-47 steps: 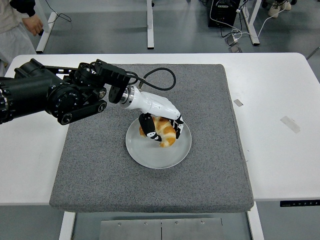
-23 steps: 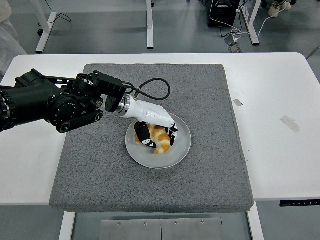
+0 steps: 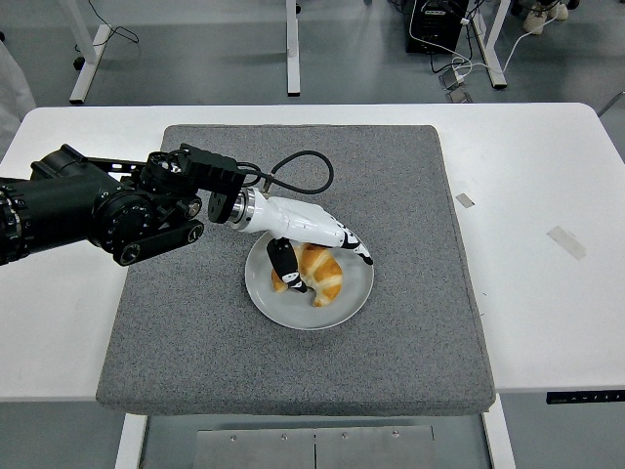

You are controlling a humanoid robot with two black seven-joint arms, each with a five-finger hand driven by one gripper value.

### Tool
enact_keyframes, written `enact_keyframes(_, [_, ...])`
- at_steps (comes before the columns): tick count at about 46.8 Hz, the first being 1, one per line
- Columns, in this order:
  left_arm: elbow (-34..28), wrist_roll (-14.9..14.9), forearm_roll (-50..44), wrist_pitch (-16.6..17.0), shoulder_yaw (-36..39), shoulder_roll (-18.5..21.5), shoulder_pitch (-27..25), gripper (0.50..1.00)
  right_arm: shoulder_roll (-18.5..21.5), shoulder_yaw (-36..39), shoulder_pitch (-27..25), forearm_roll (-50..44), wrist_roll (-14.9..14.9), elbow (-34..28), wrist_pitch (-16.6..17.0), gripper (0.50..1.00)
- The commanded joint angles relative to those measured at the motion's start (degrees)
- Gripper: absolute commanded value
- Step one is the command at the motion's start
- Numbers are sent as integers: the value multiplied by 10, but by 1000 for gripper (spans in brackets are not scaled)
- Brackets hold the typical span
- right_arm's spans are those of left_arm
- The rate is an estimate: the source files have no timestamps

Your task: Place the bread on the plate

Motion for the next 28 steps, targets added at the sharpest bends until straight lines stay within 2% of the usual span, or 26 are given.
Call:
enact_keyframes(1, [0,0,-4,0,-3,1,2,968,0,0,0,0,0,0,0,1000])
enact_keyframes(18, [3,0,-167,-7,-24,3,-6,996,0,-1,0,-1,0,1,0,1000])
enact_keyframes(24, [17,0,-273,-9,-44,12,-2,998,0,-1,0,-1,0,1,0,1000])
enact_keyframes(28, [48,0,-364,-10,-65,13,4,998,0,-1,0,0,0,0,0,1000])
